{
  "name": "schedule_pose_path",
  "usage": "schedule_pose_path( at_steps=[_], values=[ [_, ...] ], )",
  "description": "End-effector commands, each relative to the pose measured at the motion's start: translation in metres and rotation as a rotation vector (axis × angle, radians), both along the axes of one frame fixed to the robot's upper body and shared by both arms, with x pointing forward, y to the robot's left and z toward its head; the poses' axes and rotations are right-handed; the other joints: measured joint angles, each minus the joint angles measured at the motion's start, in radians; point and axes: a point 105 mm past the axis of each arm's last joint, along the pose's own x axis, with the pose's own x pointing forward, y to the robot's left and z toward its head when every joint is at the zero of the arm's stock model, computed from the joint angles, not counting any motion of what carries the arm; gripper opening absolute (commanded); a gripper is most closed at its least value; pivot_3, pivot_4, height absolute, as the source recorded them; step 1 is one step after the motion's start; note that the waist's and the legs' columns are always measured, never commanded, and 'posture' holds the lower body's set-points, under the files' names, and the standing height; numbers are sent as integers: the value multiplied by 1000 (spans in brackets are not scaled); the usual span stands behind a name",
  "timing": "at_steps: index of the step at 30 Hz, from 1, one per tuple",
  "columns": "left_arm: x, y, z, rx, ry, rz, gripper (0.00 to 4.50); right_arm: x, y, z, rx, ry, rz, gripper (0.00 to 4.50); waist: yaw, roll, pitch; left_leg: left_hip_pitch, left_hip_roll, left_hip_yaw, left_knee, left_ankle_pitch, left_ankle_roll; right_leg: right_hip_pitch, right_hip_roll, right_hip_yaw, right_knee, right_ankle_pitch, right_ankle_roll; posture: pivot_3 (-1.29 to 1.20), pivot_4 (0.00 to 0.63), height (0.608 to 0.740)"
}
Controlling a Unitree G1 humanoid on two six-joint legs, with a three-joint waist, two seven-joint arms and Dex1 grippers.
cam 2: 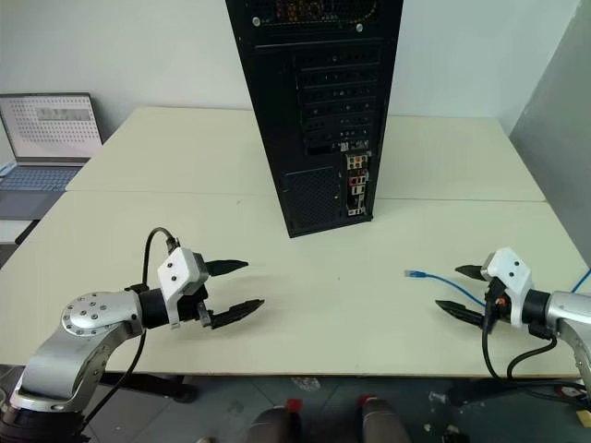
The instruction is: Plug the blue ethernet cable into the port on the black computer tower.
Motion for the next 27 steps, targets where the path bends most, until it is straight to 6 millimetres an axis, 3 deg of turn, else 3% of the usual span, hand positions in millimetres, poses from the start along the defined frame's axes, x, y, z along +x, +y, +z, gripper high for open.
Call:
schedule_pose_path(
  at_steps=[1,16,23,27],
  values=[
    [-4,-4,12,-9,-36,-43,4477,2,-3,15,-14,-58,1,4500,0,0,0,0,0,0,0,0,0,0,0,0,0,0,0,0,150,740],
    [-9,-14,8,-4,-34,-84,4477,9,3,8,-44,-51,17,4500,0,0,0,0,0,0,0,0,0,0,0,0,0,0,0,0,150,740],
    [-8,-27,2,13,-31,-147,4477,30,16,-10,-62,-28,50,4500,0,0,0,0,0,0,0,0,0,0,0,0,0,0,0,0,150,740],
    [-8,-30,-2,33,-31,-166,4477,42,12,-23,-78,3,35,4500,0,0,0,0,0,0,1,0,0,0,0,0,0,0,0,0,150,740]
  ],
)
